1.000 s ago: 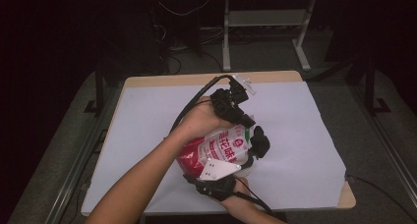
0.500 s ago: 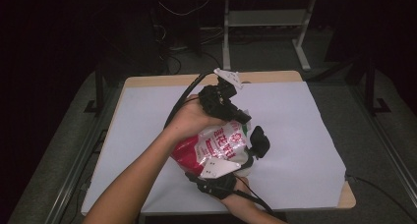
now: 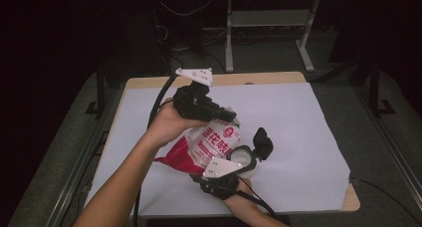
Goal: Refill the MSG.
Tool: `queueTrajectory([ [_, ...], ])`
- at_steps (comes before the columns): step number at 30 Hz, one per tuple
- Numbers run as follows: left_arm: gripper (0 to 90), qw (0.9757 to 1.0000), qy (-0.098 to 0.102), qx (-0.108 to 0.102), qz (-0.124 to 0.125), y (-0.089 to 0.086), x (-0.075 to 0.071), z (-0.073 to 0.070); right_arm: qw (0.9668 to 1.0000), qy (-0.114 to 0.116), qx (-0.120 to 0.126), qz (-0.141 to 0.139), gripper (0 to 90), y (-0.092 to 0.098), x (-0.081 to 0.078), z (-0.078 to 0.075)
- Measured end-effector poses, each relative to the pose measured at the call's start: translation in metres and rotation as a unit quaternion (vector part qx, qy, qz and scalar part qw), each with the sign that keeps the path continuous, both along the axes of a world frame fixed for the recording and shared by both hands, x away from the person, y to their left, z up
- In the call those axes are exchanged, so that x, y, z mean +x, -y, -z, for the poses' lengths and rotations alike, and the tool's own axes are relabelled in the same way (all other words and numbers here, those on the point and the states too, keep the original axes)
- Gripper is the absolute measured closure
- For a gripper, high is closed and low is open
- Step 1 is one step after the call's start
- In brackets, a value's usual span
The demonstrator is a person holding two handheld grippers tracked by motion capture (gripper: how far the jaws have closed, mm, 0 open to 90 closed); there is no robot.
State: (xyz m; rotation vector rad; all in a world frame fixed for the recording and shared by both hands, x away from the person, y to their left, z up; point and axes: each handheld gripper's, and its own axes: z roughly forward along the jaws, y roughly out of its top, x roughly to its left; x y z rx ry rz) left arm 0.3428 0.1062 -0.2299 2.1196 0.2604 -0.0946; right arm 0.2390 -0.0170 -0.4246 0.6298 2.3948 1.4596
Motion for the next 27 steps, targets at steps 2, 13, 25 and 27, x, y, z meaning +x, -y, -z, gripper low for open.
queueTrajectory([
  [2, 89.9, 0.9999, 0.0, -0.01, -0.004, -0.009, -0.001, 0.0, 1.0, 0.002, 0.0, 0.001, 77.6, 0.0, 0.001, 0.001],
  [13, 89.9, 0.9988, -0.007, -0.043, -0.023, -0.043, -0.005, 0.001, 1.0, -0.005, -0.003, 0.001, 75.5, -0.004, 0.001, 0.002],
  [25, 89.9, 0.9974, -0.004, -0.057, -0.045, -0.063, -0.005, -0.001, 0.9999, -0.009, 0.002, 0.015, 68.4, 0.0, 0.005, 0.001],
  [27, 89.9, 0.9973, -0.001, -0.054, -0.05, -0.066, -0.003, -0.001, 0.9998, -0.007, -0.001, 0.017, 68.1, 0.0, 0.005, 0.001],
])
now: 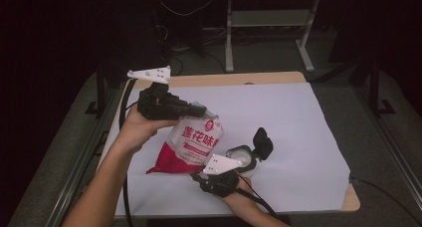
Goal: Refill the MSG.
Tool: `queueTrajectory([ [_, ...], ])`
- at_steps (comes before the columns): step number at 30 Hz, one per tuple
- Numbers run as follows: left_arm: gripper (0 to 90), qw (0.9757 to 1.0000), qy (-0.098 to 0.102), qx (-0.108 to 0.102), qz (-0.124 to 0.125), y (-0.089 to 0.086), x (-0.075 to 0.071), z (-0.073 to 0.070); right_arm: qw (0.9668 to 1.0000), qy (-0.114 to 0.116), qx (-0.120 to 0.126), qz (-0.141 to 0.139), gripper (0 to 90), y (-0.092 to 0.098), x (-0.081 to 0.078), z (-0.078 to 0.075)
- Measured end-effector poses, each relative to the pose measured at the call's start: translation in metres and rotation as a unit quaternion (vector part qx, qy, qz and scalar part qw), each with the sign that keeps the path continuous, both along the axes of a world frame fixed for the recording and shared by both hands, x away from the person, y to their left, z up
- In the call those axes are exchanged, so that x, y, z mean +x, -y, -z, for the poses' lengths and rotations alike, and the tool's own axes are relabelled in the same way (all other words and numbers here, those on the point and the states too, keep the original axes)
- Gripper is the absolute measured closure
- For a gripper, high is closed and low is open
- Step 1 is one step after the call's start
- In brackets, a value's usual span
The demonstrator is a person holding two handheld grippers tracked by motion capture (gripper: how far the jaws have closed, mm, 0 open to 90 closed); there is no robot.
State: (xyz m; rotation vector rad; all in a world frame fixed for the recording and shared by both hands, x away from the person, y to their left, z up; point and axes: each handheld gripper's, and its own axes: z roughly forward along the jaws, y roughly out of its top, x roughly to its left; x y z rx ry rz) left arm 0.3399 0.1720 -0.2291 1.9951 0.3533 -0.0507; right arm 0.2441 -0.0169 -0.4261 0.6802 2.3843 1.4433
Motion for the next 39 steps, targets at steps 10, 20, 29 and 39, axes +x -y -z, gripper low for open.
queueTrajectory([
  [10, 89.9, 0.9992, -0.003, -0.007, -0.039, -0.017, 0.014, 0.001, 1.0, -0.004, 0.0, 0.003, 66.5, 0.002, 0.002, 0.001],
  [20, 89.7, 0.9961, -0.022, 0.038, -0.077, -0.029, 0.036, 0.013, 1.0, -0.005, -0.002, 0.0, 66.3, 0.001, 0.001, 0.003],
  [29, 89.5, 0.9918, -0.025, 0.087, -0.091, -0.036, 0.035, 0.019, 1.0, -0.003, -0.005, -0.004, 65.9, 0.001, 0.001, 0.002],
  [39, 89.3, 0.9891, -0.036, 0.1, -0.102, -0.055, 0.029, 0.025, 0.9999, -0.005, -0.006, -0.007, 65.2, -0.001, 0.0, 0.003],
])
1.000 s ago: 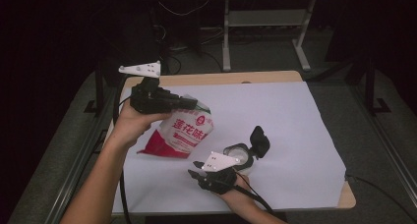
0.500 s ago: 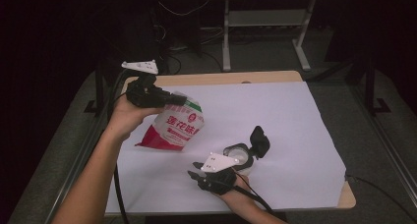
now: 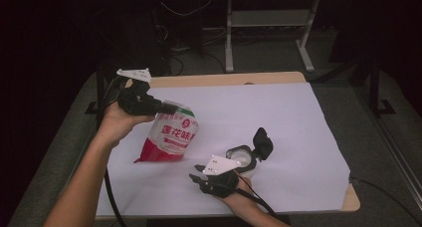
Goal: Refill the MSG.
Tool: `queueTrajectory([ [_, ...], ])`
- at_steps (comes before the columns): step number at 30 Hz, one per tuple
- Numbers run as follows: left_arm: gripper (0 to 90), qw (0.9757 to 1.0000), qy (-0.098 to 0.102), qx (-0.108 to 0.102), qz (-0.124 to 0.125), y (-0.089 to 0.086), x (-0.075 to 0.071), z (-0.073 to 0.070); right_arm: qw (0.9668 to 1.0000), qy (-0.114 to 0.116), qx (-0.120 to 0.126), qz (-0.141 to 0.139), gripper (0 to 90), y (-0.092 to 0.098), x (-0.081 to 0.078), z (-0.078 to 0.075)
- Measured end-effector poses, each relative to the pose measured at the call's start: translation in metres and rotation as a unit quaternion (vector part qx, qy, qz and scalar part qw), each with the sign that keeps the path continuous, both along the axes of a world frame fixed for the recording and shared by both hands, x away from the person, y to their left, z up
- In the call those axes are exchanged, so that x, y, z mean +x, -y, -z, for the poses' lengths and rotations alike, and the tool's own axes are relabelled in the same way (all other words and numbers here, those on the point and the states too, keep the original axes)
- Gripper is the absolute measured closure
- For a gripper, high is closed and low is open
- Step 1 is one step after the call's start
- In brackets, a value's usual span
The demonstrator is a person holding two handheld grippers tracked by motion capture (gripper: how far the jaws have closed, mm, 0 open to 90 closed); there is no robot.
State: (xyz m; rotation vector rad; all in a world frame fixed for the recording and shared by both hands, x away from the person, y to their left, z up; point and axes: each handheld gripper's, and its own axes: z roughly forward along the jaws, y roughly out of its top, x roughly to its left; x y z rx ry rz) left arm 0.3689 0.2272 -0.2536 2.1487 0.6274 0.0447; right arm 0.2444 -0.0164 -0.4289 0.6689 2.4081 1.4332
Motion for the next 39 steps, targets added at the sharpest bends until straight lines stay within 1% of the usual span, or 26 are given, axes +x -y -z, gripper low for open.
queueTrajectory([
  [5, 88.9, 0.9999, -0.013, -0.001, 0.007, -0.007, -0.005, 0.004, 1.0, 0.001, -0.001, -0.001, 64.8, 0.0, 0.0, 0.0],
  [11, 88.7, 0.9998, -0.015, 0.011, 0.01, -0.013, -0.014, 0.005, 1.0, -0.001, -0.002, -0.002, 64.7, -0.002, -0.001, 0.001],
  [14, 88.6, 0.9998, -0.015, 0.011, 0.011, -0.016, -0.019, 0.007, 1.0, -0.001, -0.002, -0.002, 64.7, -0.002, -0.001, 0.001],
  [18, 88.4, 0.9998, -0.015, 0.013, 0.007, -0.022, -0.026, 0.013, 1.0, -0.003, -0.004, -0.003, 64.7, -0.003, -0.001, 0.002],
  [20, 88.3, 0.9998, -0.017, 0.008, 0.004, -0.028, -0.031, 0.018, 1.0, -0.003, -0.005, -0.004, 64.7, -0.003, -0.001, 0.002],
  [25, 88.0, 0.9997, -0.025, 0.006, -0.002, -0.037, -0.042, 0.032, 1.0, -0.004, -0.007, -0.005, 64.7, -0.004, -0.001, 0.003],
  [30, 87.6, 0.9994, -0.036, 0.0, -0.001, -0.042, -0.052, 0.047, 0.9999, -0.005, -0.008, -0.007, 64.7, -0.006, -0.002, 0.004],
  [32, 87.2, 0.9992, -0.039, -0.007, 0.0, -0.043, -0.055, 0.052, 0.9999, -0.005, -0.01, -0.008, 64.7, -0.007, -0.002, 0.004],
  [34, 86.8, 0.9992, -0.038, -0.012, 0.0, -0.045, -0.06, 0.054, 0.9999, -0.006, -0.01, -0.008, 64.7, -0.007, -0.002, 0.005],
  [38, 85.8, 0.9994, -0.034, -0.012, 0.004, -0.046, -0.066, 0.055, 0.9999, -0.007, -0.011, -0.008, 64.7, -0.007, -0.002, 0.005],
  [39, 85.0, 0.9993, -0.036, -0.01, 0.003, -0.045, -0.067, 0.055, 0.9999, -0.008, -0.011, -0.007, 64.7, -0.007, -0.002, 0.006],
])
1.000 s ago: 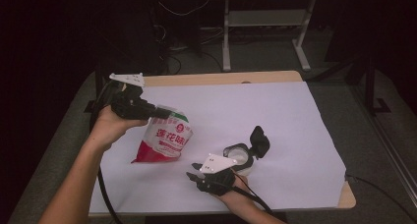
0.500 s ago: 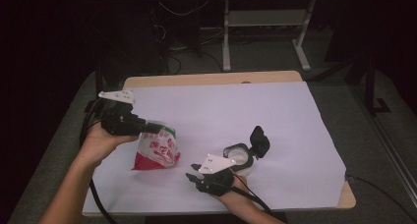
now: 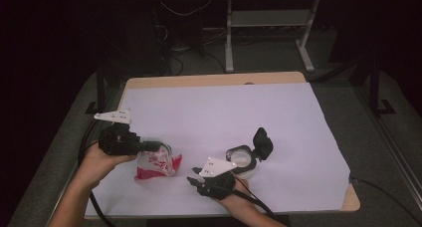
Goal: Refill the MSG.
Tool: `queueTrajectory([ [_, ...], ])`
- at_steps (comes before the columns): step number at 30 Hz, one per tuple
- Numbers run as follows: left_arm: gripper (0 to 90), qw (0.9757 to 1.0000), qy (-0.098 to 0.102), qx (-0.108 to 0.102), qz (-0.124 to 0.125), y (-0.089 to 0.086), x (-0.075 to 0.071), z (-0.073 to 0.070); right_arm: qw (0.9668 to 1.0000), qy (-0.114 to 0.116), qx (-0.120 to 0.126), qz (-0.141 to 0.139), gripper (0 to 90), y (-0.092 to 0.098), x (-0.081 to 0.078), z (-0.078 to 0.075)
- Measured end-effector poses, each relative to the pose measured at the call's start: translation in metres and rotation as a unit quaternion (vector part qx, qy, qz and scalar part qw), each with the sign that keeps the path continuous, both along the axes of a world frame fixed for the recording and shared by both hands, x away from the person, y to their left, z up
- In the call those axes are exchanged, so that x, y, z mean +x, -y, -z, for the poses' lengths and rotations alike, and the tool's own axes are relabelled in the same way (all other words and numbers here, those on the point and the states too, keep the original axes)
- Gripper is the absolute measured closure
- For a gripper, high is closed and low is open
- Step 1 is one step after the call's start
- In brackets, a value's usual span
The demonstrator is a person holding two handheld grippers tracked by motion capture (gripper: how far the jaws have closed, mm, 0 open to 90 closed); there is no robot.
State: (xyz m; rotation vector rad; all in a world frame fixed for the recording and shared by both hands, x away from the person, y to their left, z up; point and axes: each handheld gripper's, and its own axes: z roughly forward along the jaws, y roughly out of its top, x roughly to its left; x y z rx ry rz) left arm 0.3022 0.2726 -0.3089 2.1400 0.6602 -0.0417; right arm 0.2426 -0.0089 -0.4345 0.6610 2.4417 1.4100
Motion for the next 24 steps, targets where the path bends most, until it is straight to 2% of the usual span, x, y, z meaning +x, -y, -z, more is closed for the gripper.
queueTrajectory([
  [5, 80.0, 1.0, 0.001, 0.003, -0.004, -0.001, -0.002, 0.002, 1.0, -0.001, -0.001, -0.001, 64.5, -0.001, 0.0, 0.001],
  [8, 73.8, 1.0, 0.001, 0.004, -0.005, -0.002, -0.002, 0.002, 1.0, -0.001, -0.001, -0.001, 64.5, -0.001, 0.0, 0.001],
  [16, 49.7, 0.9999, 0.008, -0.01, -0.009, -0.004, -0.004, -0.001, 1.0, -0.002, -0.001, 0.0, 64.5, -0.001, 0.0, 0.001],
  [22, 43.8, 0.9995, 0.021, -0.025, -0.004, -0.004, -0.005, -0.013, 1.0, -0.002, 0.0, -0.001, 64.6, -0.001, 0.0, 0.001],
  [24, 43.5, 0.9994, 0.027, -0.023, -0.003, -0.003, -0.005, -0.019, 1.0, -0.003, 0.0, -0.001, 64.6, -0.001, 0.0, 0.001],
])
